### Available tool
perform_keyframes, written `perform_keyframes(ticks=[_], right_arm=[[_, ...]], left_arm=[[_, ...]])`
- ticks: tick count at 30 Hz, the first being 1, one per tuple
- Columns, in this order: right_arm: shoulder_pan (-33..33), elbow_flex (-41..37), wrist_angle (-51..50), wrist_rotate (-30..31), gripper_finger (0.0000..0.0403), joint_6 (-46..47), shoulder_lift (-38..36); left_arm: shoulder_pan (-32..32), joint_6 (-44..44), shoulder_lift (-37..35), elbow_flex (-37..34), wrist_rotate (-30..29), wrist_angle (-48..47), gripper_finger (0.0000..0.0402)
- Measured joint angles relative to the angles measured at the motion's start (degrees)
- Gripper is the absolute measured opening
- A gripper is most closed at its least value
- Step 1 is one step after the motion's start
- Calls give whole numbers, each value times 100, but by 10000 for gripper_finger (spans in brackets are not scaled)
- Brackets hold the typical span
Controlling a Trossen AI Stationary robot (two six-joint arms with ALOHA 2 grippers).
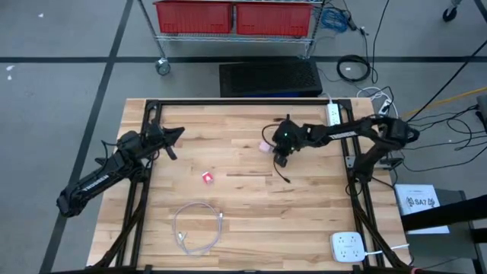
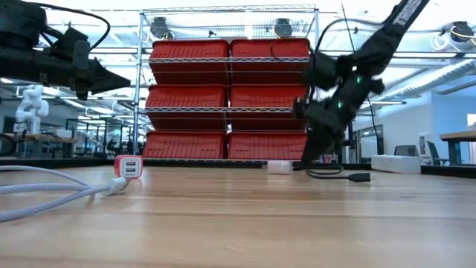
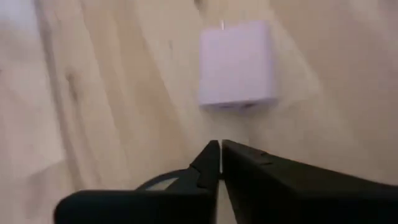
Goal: Insert USB
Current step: Insert the pink charger adapter into the top right white outlet extension
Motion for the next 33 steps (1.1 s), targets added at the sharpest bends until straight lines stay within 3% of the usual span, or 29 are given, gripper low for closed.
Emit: perform_keyframes(ticks=[7, 11, 15, 19, 25, 29, 33], right_arm=[[252, 415, -260, 107, 93, -528, -431], [345, 564, -281, 389, 157, 143, -138], [564, 566, -332, 1049, 220, 911, 118], [796, 566, -205, 1476, 263, 1452, 293], [1109, 569, 300, 2036, 287, 1794, 688], [1135, 569, 357, 2484, 286, 1848, 989], [1121, 569, 647, 2534, 270, 1851, 1140]], left_arm=[[0, 0, -1, -2, -2, -9, 20], [-2, 0, -2, -2, -2, -3, 20], [0, 1, -2, -2, -2, 5, 20], [0, 1, -2, -2, -2, -1, 20], [0, 0, 0, -2, -2, 1, 20], [-1, 1, 0, -1, -2, 1, 20], [0, 0, 0, 0, -2, 1, 20]])
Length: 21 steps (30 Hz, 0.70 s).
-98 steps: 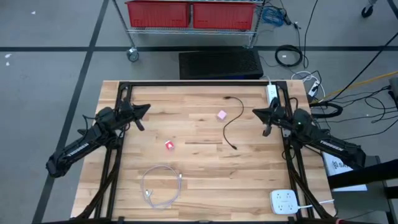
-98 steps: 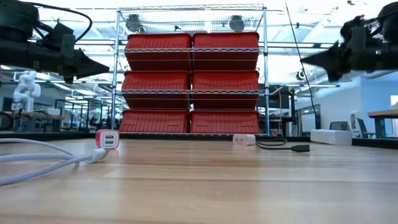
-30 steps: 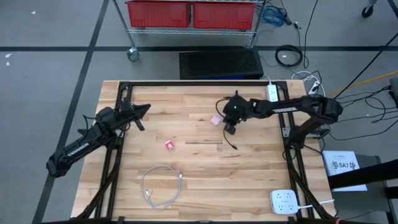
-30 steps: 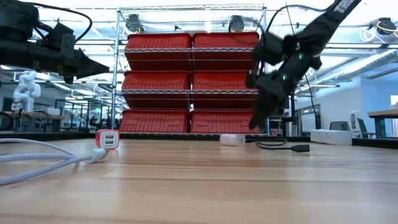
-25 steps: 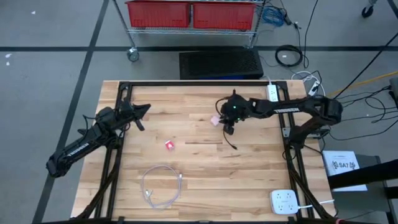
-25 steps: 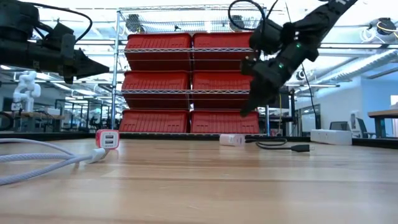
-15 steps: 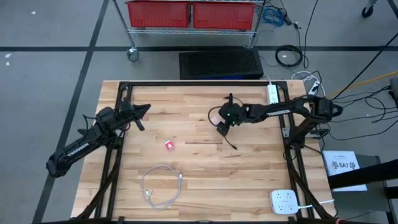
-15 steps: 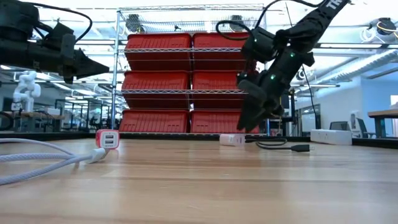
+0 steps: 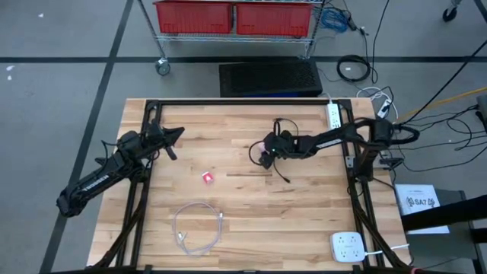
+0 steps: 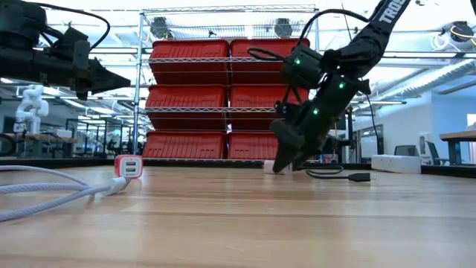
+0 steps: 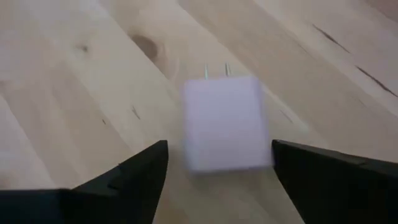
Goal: Insert USB
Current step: Insert the pink charger adapter into the top right white outlet extension
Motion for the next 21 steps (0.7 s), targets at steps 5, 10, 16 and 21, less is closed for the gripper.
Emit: perform_keyframes(ticks=[5, 10, 16, 21], right_arm=[[-78, 0, 93, 140, 192, -47, 43], [-152, 9, 29, 90, 159, -364, -9], [-201, 768, -1952, -158, 159, -1172, -679], [-378, 2263, -5144, 303, 159, -2154, -1027]], left_arm=[[0, 0, 0, 0, 0, -2, 20], [0, 0, 0, -1, 0, -2, 20], [0, 0, 0, -2, 0, 0, 20], [-1, 0, 0, -2, 0, -2, 20]])
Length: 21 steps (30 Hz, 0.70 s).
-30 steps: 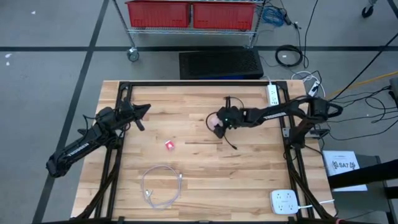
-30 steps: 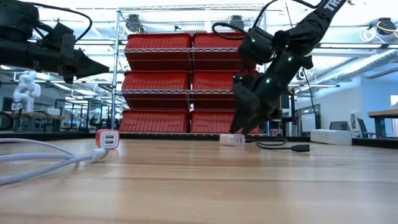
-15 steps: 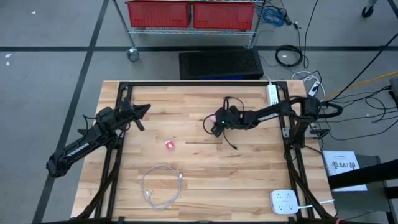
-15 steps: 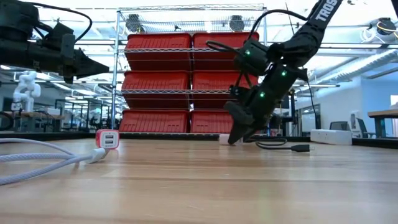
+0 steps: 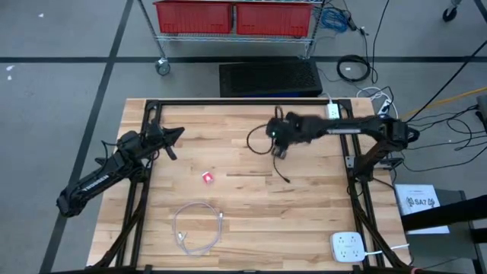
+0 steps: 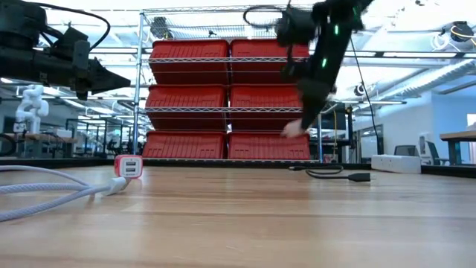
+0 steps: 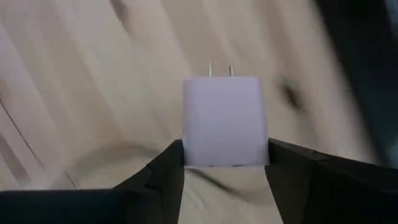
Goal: Insert USB
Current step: Insert the pink charger adapter into the top right white outlet extension
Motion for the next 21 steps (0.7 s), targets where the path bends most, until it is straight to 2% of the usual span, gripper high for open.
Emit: perform_keyframes(ticks=[4, 9, 15, 21], right_arm=[[-363, 1177, -2316, 521, 159, -727, 20], [-1145, 1738, -3837, 880, 159, -1499, 24], [-2349, 1539, -4062, 910, 159, -2051, 30], [-3136, 1022, -4058, 1301, 159, -2808, 60]], left_arm=[[1, 0, 0, 2, 0, 0, 20], [1, 0, 0, 0, 0, 0, 20], [1, 2, 0, 2, 0, 0, 20], [0, 0, 0, 0, 0, -2, 20]])
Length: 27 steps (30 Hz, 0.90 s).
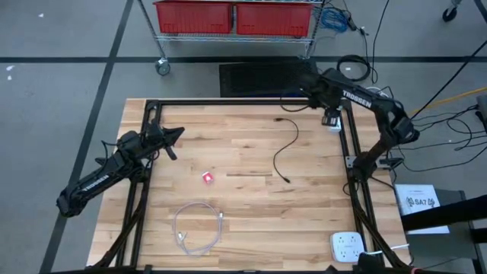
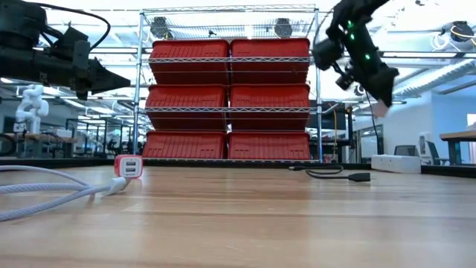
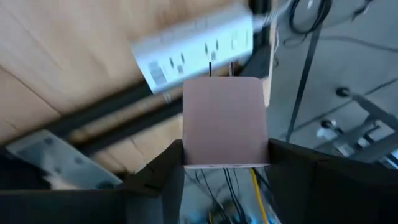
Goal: Insert USB
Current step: Insert the pink charger adapter into the top right white outlet extension
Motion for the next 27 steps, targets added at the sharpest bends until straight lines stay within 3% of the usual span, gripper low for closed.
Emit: perform_keyframes(ticks=[6, 14, 18, 27], right_arm=[[-189, -441, -3, 216, 159, -159, 380], [-314, -467, 64, 560, 159, -447, 1472], [-410, -470, 144, 1108, 159, -667, 1905], [-297, -470, 279, 922, 159, -904, 2008]], left_arm=[[2, 0, 0, 0, 0, 2, 20], [0, 0, -1, 0, 0, 2, 20], [0, 0, -2, 2, 0, 3, 20], [2, 0, 0, 0, 0, 2, 20]])
